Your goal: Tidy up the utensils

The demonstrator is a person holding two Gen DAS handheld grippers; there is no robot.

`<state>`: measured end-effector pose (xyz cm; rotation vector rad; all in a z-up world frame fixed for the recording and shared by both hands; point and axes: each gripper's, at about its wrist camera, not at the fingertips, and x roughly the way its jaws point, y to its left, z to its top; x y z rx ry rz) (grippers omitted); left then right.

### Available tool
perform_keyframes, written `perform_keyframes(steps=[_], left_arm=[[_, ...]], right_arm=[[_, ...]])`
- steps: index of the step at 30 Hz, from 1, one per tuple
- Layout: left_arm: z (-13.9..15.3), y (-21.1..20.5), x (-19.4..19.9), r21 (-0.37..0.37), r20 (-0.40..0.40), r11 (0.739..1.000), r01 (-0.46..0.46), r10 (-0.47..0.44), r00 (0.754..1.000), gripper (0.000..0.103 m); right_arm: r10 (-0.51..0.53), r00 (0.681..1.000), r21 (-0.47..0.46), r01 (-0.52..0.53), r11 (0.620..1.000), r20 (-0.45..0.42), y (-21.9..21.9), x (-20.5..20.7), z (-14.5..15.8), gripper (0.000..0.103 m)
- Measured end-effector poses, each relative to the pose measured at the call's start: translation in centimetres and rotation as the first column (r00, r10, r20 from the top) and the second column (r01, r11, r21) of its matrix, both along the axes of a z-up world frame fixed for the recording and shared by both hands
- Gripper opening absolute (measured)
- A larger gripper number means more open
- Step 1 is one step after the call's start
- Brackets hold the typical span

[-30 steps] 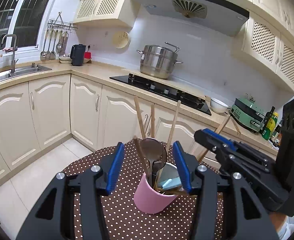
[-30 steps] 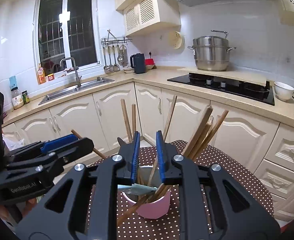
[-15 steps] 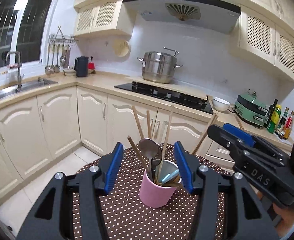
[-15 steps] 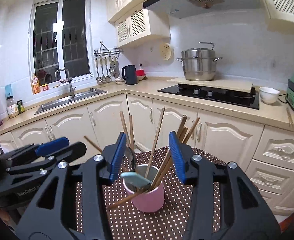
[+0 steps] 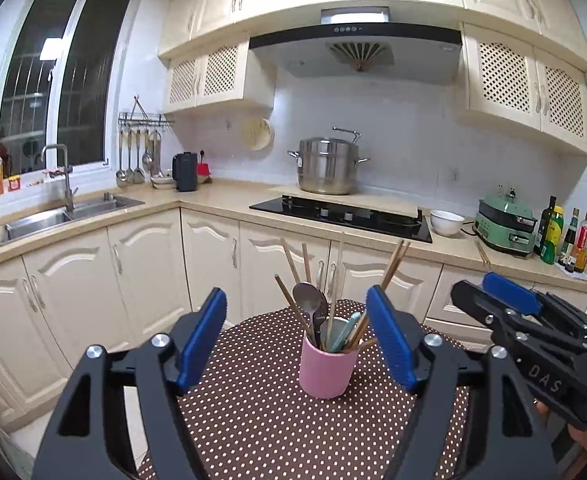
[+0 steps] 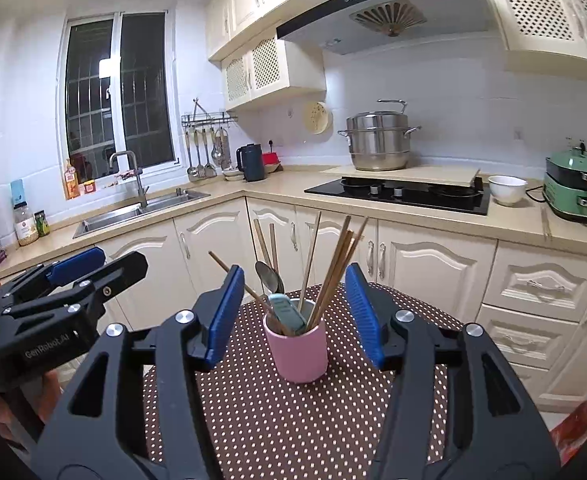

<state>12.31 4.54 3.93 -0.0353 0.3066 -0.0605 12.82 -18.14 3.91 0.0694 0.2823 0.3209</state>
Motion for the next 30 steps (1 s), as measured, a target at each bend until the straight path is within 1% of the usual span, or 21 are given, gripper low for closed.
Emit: perform_keyframes(steps=[3,7,9,13,16,18,20,23,26,30], left_arm=[[0.3,-0.3,-1.9,0.016,0.019,1.000,-0.003,0.002,1.000,0.074],[0.6,-0.5,-3.9,0.035,0.036,0.999,-0.013,0.012,0.999,0.075],[0.7,-0.5,-4.8,0.035,0.040,0.999,-0.020,0.019,0.999,0.076],[0.8,-0.6,-6.6,0.053,0.059,0.998,-0.036,0.033,0.998,0.079],[1.0,-0.8,-7.8,0.068,0.081,0.996,-0.049,0.044,0.996,0.081],[1.2,-0.8,-8.7,0.064,0.091,0.997,-0.054,0.048,0.995,0.082],[1.5,-0.5,-9.5,0.051,0.101,0.997,-0.056,0.050,0.994,0.083],[1.5,0.0,-10.6,0.031,0.127,0.996,-0.084,0.079,0.989,0.083],[1.5,0.7,-11.6,0.005,0.139,0.996,-0.088,0.087,0.987,0.083],[1.5,0.8,-12.2,0.005,0.136,0.997,-0.082,0.081,0.987,0.083]], right_arm=[[-0.018,1.000,-0.004,0.018,1.000,0.015,-0.1,-1.8,0.1,0.056],[-0.032,0.999,-0.014,0.033,0.999,0.032,0.0,-3.8,-0.1,0.060],[-0.039,0.999,-0.010,0.039,0.999,0.037,-0.2,-4.8,-0.1,0.064],[-0.053,0.997,-0.001,0.054,0.999,0.049,-0.6,-6.5,0.1,0.068],[-0.071,0.995,-0.011,0.072,0.997,0.067,-0.6,-7.7,0.3,0.075],[-0.078,0.994,-0.012,0.079,0.997,0.077,-0.7,-8.4,0.3,0.081],[-0.081,0.993,-0.008,0.082,0.997,0.082,-0.8,-9.1,0.3,0.083],[-0.090,0.992,-0.004,0.091,0.996,0.089,-0.9,-10.0,0.1,0.089],[-0.103,0.989,-0.005,0.104,0.995,0.104,-0.9,-10.9,-0.1,0.091],[-0.109,0.986,-0.022,0.113,0.993,0.125,-0.5,-11.6,0.0,0.095]])
